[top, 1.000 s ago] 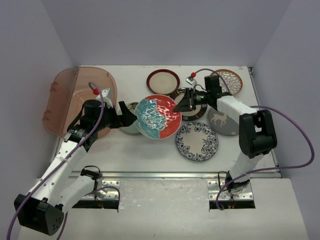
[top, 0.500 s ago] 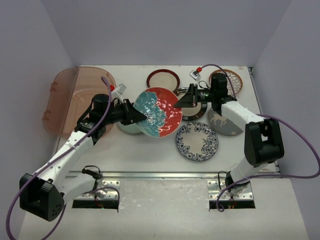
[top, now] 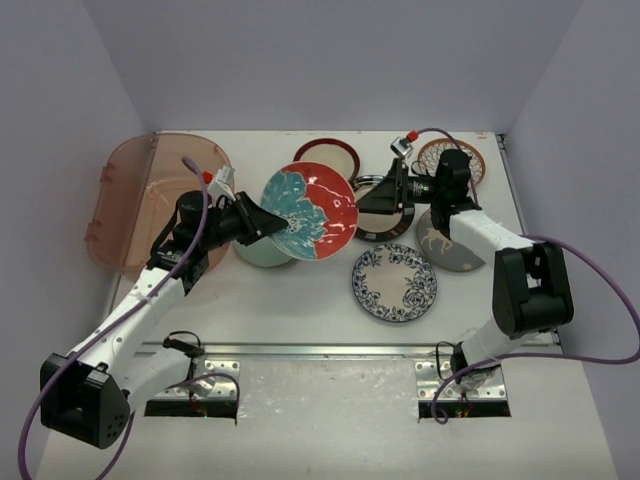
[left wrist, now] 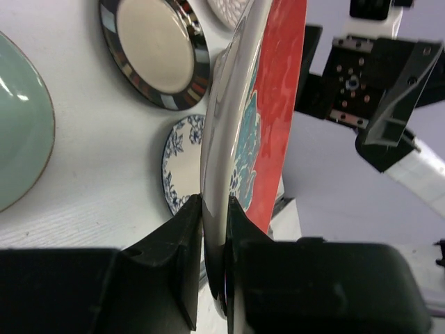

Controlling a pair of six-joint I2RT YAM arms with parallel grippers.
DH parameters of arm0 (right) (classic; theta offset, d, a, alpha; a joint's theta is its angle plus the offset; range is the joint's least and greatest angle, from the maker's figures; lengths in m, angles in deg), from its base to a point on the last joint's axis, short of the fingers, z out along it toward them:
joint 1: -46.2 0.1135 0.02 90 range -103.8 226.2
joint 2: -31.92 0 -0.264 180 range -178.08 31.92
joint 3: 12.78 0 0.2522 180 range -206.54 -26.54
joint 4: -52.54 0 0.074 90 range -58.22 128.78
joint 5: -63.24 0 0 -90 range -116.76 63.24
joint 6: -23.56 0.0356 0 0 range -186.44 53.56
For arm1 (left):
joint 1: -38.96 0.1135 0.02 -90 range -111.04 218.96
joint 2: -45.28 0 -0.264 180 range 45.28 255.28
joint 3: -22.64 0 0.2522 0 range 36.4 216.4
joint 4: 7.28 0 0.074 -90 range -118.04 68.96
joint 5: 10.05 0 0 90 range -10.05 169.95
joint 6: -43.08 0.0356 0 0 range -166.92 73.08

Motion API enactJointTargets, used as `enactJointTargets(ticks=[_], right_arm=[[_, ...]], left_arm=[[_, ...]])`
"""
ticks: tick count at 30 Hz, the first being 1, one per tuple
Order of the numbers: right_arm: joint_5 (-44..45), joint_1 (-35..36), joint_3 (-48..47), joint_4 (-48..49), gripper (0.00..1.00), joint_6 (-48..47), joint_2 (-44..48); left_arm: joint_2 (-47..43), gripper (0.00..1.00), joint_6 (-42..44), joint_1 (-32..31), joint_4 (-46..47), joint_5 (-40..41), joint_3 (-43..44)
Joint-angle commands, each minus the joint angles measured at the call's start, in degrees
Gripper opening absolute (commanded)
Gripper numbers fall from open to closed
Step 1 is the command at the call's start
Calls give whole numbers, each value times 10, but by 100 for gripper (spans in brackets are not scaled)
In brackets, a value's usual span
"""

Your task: Place the plates into the plastic bin on the countertop

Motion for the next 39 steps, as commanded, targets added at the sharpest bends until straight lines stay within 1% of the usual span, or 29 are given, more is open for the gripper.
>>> enactJointTargets(ticks=[1,4,5,6,7,8,9,10,11,13,14,16,19,23,29,30,31,32,35,36,39], right_arm=[[-5,-28,13,40,99,25,22],[16,-51,27,4,99,14,29],[32,-64,28,-41,99,-29,40],[48,-70,26,-87,99,-67,50],[81,-71,13,-168,99,-127,65],[122,-71,-8,-278,99,-191,79],[162,-71,-26,-368,99,-231,91],[210,-71,-31,-406,99,-263,105],[241,-70,-33,-451,99,-271,115],[297,-71,-32,-488,99,-278,137],[327,-71,-27,-509,99,-286,158],[355,-71,-14,-527,99,-297,185],[354,-71,9,-531,99,-303,231],[324,-71,23,-526,99,-299,278],[301,-70,35,-506,99,-289,315],[298,-70,36,-505,99,-288,318],[294,-70,41,-498,99,-286,321],[292,-71,49,-491,99,-284,322],[284,-71,59,-478,99,-277,321],[280,-70,65,-469,99,-276,320],[276,-71,77,-464,99,-276,318]], left_arm=[[-46,0,-76,56,137,4,64],[-52,0,-86,113,114,10,79],[-56,0,-80,159,76,20,96],[-58,0,-74,190,46,29,102],[-55,0,-64,223,5,43,120],[-50,0,-54,260,-36,58,142],[-46,0,-50,293,-55,66,148],[-41,0,-51,334,-73,71,151],[-29,0,-53,357,-83,70,151],[-15,0,-52,400,-92,70,147],[7,0,-47,427,-99,88,146],[36,0,-36,455,-104,101,145],[80,0,-29,460,-96,115,137],[136,0,-29,460,-68,125,121],[213,0,-13,460,-65,148,149],[219,1,-9,459,-67,152,151],[248,7,-4,456,-68,153,163],[259,12,-1,454,-70,152,169],[305,12,10,436,-81,160,194],[320,14,14,427,-85,166,203],[345,17,14,411,-89,190,220]])
